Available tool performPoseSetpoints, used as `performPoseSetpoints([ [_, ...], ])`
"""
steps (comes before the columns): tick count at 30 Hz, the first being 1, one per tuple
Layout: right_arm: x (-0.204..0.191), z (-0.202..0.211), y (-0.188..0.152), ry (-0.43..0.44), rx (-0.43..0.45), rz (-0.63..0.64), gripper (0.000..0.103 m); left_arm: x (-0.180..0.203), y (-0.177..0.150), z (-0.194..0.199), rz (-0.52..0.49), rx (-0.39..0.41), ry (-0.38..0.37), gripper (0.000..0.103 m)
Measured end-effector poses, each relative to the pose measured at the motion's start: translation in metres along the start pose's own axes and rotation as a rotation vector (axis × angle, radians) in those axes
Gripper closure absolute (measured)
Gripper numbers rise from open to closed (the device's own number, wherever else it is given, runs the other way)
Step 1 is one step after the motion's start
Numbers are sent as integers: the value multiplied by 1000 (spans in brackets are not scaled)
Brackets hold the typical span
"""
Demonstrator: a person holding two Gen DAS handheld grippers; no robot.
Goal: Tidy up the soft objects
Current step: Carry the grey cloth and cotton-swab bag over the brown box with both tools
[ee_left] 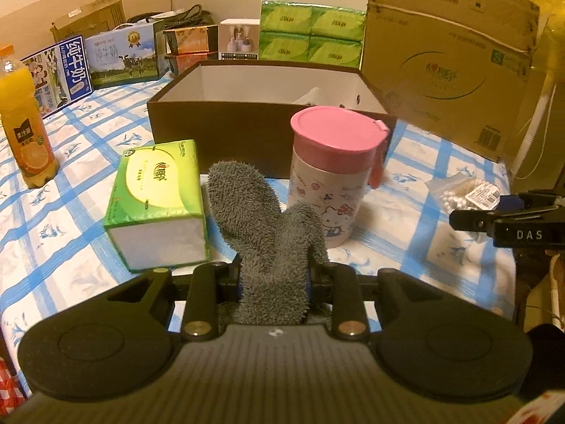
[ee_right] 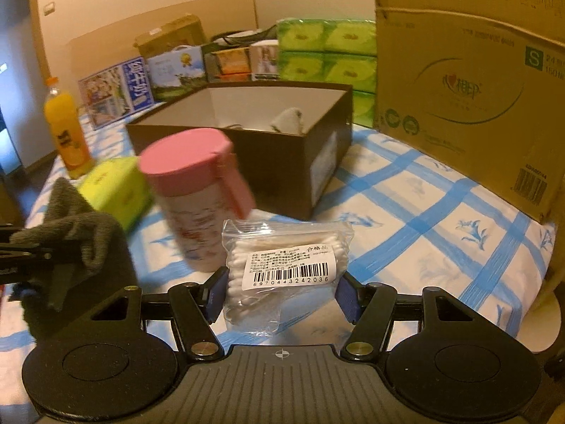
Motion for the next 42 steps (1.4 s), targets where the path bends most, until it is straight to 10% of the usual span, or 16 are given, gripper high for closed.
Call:
performPoseSetpoints([
  [23, -115, 82, 11, 210, 48, 77, 40, 0, 0, 103, -16, 88, 19, 77],
  [42, -164, 5, 134, 184, 82, 18, 40, -68, 117, 89, -102, 221, 51, 77],
])
Point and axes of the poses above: each gripper's, at about its wrist camera, not at the fingertips, and z roughly against the way its jaws point, x to its right, y to its top, the point moved 7 cm from there along -z, roughly the way its jaws point, and after that the axes turned 15 degrees about -y, right-handed, at the moved point
